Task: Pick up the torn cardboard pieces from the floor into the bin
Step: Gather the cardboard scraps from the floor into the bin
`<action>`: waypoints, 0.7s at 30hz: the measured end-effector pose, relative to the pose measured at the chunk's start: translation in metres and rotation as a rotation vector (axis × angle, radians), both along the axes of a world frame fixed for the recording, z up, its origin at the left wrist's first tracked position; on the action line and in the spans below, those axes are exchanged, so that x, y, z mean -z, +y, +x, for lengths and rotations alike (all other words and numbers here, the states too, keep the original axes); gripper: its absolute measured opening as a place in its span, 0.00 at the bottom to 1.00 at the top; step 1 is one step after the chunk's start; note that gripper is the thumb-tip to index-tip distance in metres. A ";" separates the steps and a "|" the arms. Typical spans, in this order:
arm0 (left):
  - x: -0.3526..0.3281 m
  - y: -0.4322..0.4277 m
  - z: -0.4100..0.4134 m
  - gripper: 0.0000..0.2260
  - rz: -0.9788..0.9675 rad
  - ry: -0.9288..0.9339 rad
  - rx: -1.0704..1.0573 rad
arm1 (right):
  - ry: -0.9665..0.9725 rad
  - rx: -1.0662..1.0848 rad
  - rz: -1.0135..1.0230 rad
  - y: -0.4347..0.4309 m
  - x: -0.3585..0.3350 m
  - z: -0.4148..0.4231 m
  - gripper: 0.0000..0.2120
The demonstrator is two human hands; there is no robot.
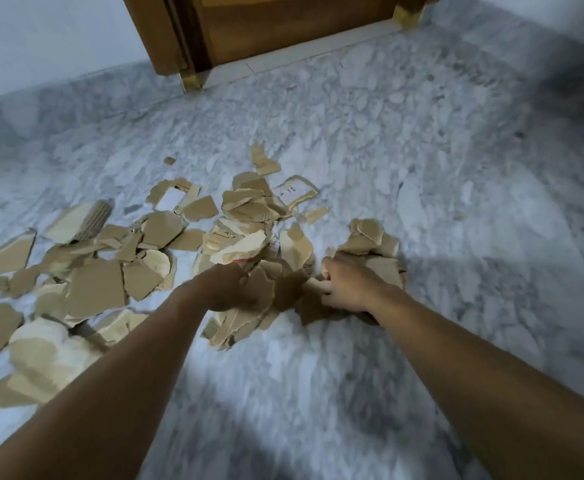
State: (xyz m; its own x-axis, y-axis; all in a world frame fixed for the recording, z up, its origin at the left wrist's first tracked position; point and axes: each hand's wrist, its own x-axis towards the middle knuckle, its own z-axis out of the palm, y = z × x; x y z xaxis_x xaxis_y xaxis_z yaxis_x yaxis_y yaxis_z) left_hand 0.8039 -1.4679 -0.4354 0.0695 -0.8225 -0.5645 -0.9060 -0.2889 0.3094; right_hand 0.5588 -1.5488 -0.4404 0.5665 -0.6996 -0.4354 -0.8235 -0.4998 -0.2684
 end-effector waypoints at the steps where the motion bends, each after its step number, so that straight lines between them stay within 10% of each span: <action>1: 0.001 -0.004 -0.001 0.22 -0.015 -0.027 0.028 | -0.029 0.042 -0.021 -0.001 0.005 0.002 0.19; 10: -0.023 -0.017 -0.007 0.24 0.131 -0.112 0.093 | 0.028 0.400 0.105 -0.011 0.020 -0.026 0.24; 16: -0.036 -0.016 0.006 0.08 0.154 -0.101 0.091 | 0.068 0.119 0.232 -0.026 -0.020 -0.028 0.39; 21: -0.049 -0.035 0.011 0.09 0.140 -0.063 0.077 | 0.143 -0.154 0.123 -0.016 -0.011 -0.003 0.22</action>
State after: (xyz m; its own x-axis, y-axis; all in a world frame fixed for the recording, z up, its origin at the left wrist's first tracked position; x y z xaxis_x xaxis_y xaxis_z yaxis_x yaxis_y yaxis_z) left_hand 0.8148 -1.5032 -0.3868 0.0484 -0.7402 -0.6706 -0.9434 -0.2544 0.2127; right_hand 0.5556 -1.5645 -0.4294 0.5889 -0.5464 -0.5955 -0.7739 -0.5936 -0.2206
